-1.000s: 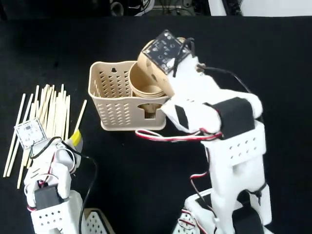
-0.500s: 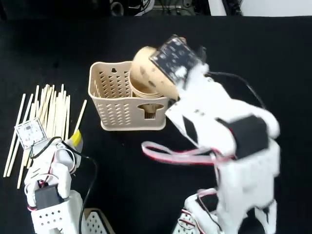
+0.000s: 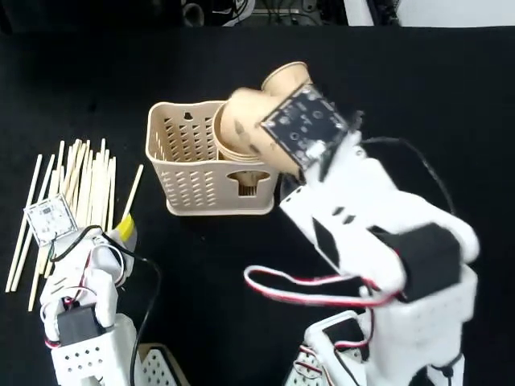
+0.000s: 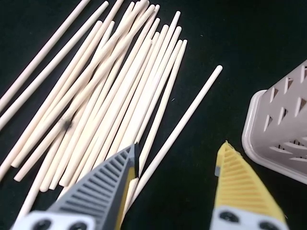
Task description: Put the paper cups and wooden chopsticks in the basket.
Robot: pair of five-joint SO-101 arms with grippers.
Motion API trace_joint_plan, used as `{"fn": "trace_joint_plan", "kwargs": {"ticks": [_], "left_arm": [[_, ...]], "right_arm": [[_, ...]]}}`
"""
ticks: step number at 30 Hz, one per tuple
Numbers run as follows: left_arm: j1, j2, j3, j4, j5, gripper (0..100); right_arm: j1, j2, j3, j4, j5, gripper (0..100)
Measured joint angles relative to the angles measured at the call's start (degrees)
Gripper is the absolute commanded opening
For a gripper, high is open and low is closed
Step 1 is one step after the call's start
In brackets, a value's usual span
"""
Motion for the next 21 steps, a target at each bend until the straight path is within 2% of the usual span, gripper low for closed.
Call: {"fn": "trace_joint_plan", "kwargs": {"ticks": [9, 16, 21], "left_arm": [[0.0, 0.0, 0.0, 0.0, 0.0, 27], [0.0, 0.0, 0.0, 0.0, 0.0, 27], [0.0, 0.0, 0.0, 0.0, 0.0, 27]], "right_arm": [[0.0, 0.1, 2.3, 0.0, 3.7, 2.5], [0.0, 0.1, 2.3, -2.9, 3.8, 22.9], [0.0, 0.1, 2.3, -7.9, 3.5, 26.5]]}}
